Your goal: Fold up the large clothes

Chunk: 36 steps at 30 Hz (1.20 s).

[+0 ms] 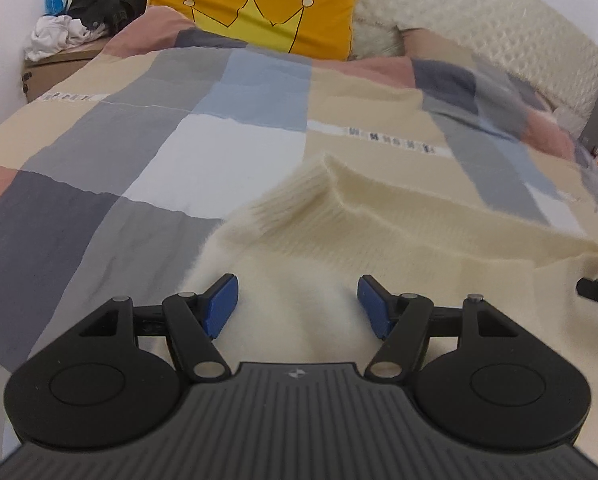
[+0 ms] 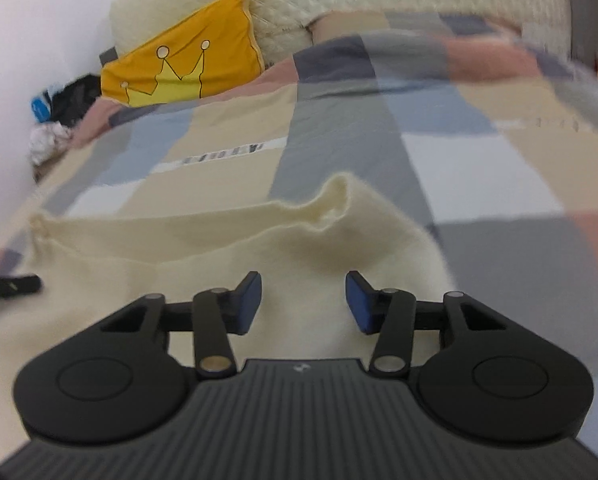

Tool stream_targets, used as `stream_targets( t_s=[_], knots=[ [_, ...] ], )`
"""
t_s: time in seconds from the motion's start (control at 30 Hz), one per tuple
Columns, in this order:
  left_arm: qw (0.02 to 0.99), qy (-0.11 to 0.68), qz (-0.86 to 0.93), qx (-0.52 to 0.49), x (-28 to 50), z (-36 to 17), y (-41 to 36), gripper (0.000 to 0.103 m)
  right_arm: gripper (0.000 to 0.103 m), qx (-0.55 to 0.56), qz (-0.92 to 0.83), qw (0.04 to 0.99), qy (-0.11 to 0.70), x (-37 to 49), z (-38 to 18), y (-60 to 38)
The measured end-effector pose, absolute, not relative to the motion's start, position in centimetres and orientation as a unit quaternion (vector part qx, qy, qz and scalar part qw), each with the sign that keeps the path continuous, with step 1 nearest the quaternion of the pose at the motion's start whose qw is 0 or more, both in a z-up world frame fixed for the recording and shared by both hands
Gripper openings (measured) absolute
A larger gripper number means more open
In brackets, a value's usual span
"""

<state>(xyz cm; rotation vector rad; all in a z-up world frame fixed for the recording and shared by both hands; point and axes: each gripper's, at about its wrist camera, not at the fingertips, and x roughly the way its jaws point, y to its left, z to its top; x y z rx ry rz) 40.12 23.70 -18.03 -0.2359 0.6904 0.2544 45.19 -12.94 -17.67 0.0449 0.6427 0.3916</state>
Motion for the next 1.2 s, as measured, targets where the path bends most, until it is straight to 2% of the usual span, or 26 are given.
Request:
stream_targets(
  t_s=[0.17,0.5,1.0,1.2],
  knots=[
    [0.924,0.35,0.137,-0.076,41.4,-19.6,22.7,0.071,0.049,0.04,0.179,0.921,0.343,47.5,-20.0,-13.7],
    [0.925,0.345,0.146,-0.058,40.8,-19.2,21.9,0.071,0.049,0.01,0.177,0.926,0.334,46.8,-19.4,-12.8],
    [0.933,0.315,0.14,-0.102,32.8,-14.1,18.5,0.071,0.05,0.041,0.198,0.933,0.299,40.9,-14.4,-13.0],
    [0.943,0.297,0.126,-0.079,29.0,-11.6,15.9,0.071,0.05,0.056,0.215,0.933,0.283,37.2,-12.5,-13.3]
  ],
)
